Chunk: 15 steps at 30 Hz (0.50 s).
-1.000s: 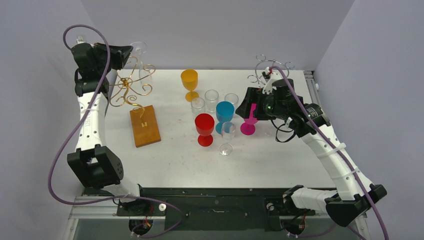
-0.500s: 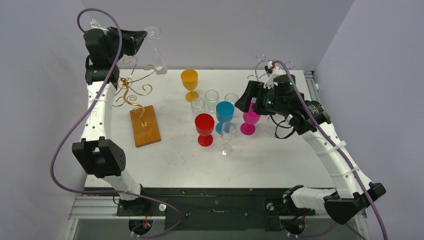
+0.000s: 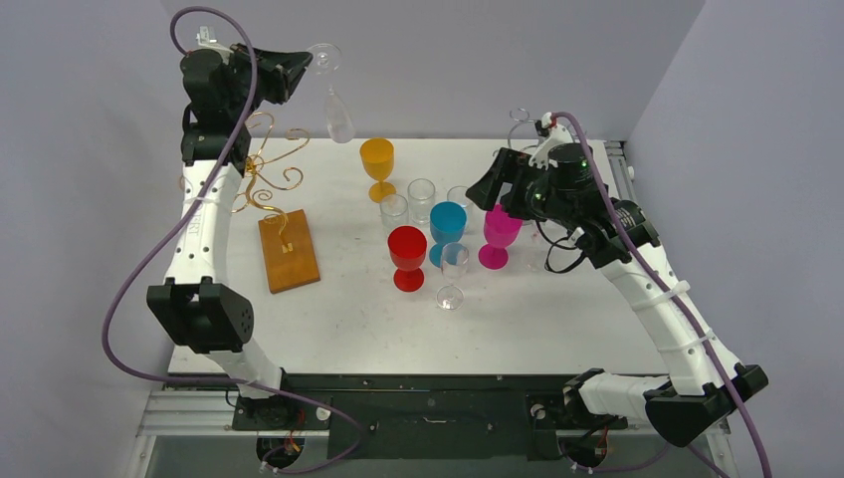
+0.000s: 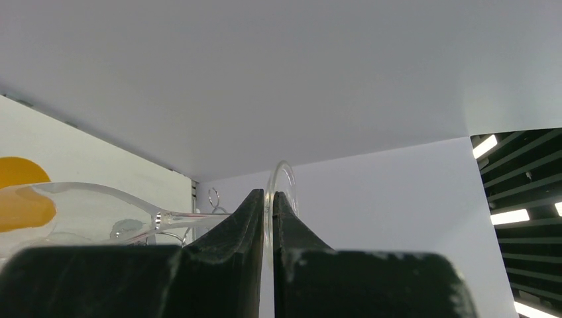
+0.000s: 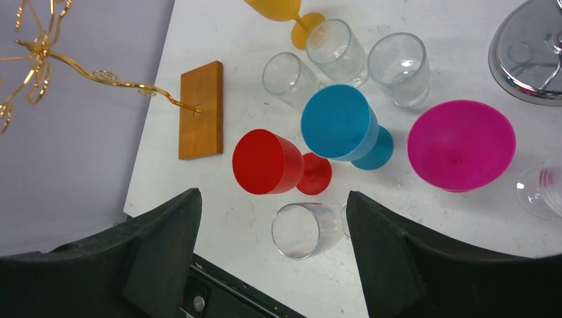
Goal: Take the wine glass off the wine glass rack
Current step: Pick up the wine glass from the wine rack.
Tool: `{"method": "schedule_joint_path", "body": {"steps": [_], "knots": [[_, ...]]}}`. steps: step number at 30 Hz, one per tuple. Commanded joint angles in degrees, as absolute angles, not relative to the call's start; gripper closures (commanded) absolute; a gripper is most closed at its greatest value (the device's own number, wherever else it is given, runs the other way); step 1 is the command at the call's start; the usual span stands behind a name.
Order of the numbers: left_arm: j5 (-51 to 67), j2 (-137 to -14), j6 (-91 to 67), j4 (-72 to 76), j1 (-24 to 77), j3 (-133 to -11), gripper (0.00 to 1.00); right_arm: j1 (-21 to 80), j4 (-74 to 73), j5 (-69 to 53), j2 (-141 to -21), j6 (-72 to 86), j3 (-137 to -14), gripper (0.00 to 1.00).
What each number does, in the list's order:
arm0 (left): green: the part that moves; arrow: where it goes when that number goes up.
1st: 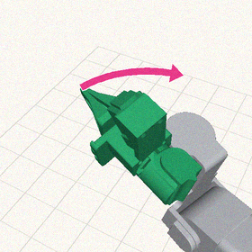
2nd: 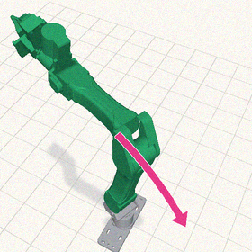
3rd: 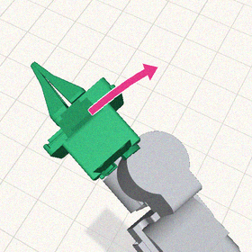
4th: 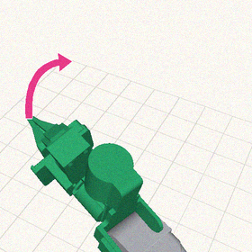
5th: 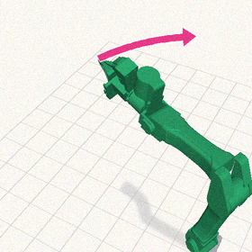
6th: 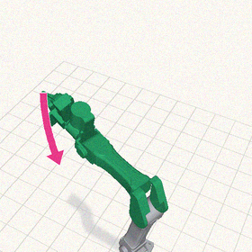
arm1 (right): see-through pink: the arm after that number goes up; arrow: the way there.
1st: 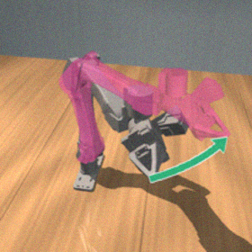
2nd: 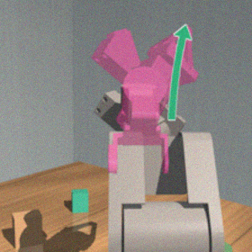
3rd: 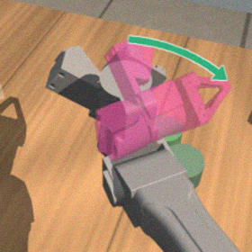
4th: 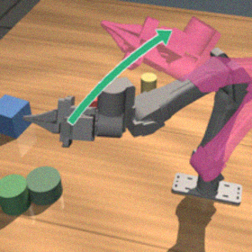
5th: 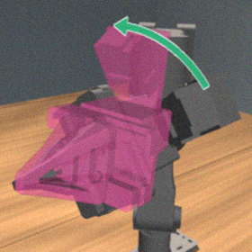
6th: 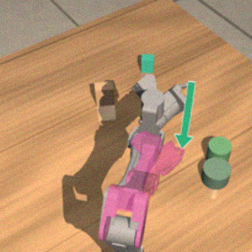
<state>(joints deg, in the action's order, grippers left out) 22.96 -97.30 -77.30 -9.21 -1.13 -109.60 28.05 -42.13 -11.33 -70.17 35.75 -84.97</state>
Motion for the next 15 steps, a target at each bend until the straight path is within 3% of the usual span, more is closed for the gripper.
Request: {"method": "schedule_joint_path", "body": {"steps": [1, 15], "knots": [[22.47, -91.64, -79.34, -6.11, -0.48, -108.82, 1.0, 27.51, -34.73, -9.7, -67.68, 37.97, -85.05, 0.24], [20.15, -81.23, -84.32, -5.82, 4.89, -101.64, 1.0, 27.67, -20.69, -11.3, -61.76, 44.25, -76.14, 0.2]]}}
